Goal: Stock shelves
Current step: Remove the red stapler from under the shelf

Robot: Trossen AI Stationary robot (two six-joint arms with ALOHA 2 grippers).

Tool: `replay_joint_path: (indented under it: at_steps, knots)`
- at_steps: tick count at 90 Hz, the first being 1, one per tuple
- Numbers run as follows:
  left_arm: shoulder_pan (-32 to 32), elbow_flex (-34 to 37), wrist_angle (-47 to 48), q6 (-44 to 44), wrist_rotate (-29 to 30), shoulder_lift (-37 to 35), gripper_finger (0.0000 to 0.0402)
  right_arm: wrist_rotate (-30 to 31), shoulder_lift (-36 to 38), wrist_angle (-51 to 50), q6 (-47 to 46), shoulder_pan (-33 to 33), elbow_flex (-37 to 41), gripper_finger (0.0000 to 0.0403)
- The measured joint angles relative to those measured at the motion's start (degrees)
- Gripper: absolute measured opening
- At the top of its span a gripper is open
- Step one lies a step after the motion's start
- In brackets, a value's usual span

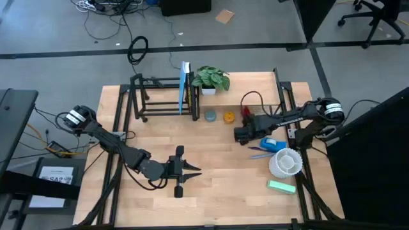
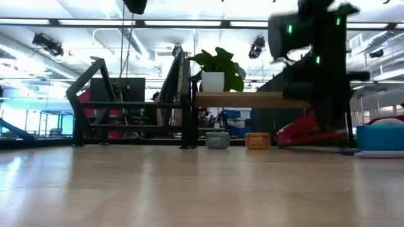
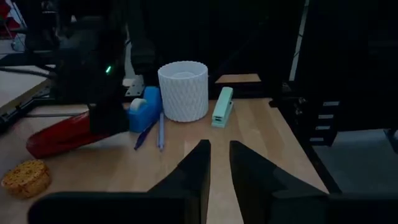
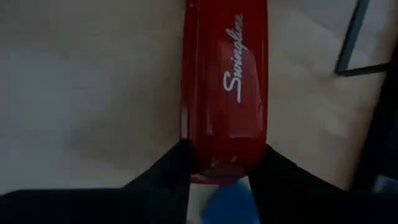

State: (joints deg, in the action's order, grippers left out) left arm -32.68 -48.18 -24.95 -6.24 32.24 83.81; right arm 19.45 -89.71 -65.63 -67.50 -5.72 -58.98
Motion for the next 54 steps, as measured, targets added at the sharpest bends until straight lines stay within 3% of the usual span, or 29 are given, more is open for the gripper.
replay_joint_path:
  at_steps: [34, 54]
  knots:
    - [-0.9, 0.0, -3.4, 2.1, -1.1, 0.0, 0.0041, -7.2, 0.0, -8.4, -0.9, -18.5, -16.0, 0.0098]
    - [-1.3, 0.0, -4.0, 2.6, -1.1, 0.0, 0.0041, -11.1, -0.3, 8.1, 1.1, -33.5, -16.7, 0.0098]
